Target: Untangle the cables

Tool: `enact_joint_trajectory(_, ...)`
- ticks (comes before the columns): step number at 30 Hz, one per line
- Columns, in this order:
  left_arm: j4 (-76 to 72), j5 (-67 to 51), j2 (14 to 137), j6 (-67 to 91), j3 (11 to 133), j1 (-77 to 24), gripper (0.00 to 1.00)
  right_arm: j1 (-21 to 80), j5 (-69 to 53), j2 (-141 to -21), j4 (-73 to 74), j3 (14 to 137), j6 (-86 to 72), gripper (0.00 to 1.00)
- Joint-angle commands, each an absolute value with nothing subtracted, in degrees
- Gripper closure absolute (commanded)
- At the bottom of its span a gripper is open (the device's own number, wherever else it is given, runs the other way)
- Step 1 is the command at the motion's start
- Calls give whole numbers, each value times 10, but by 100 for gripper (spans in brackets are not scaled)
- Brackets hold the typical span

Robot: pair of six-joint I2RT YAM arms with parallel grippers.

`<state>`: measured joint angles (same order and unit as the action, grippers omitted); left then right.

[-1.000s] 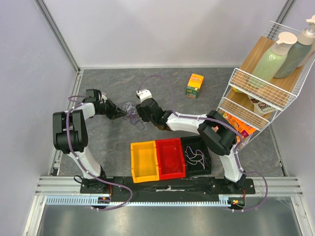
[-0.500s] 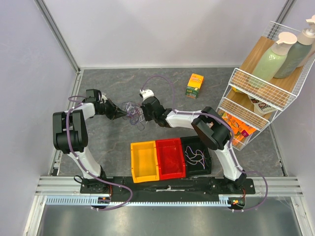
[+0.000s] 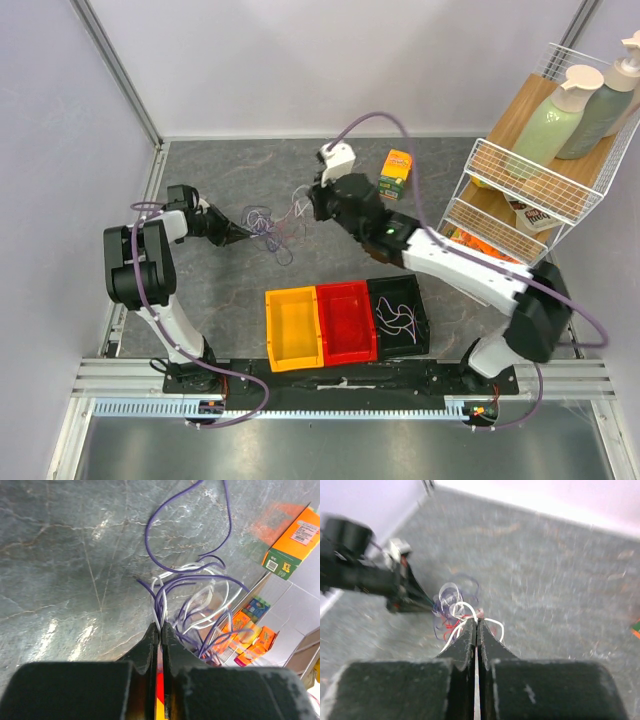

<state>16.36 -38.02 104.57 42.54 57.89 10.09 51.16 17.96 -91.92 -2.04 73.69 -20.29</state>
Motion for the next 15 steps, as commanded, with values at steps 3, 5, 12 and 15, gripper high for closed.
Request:
enact_joint_trajectory(3, 180, -364, 1062, 425, 592, 108, 98, 510, 211, -831, 47, 819, -166, 100)
enact_joint_trajectory(5, 182, -364, 1064, 425, 592, 111, 98, 508, 218, -829, 68, 863, -156, 100)
enact_joint_trajectory(12, 182, -360, 1061, 424, 592, 116, 98, 502, 226, -890, 134, 1046, -113, 100)
enact_joint_trajectory(15, 183, -375, 1060, 419, 595, 117, 98, 500, 214, -928, 139, 1116, -95, 100)
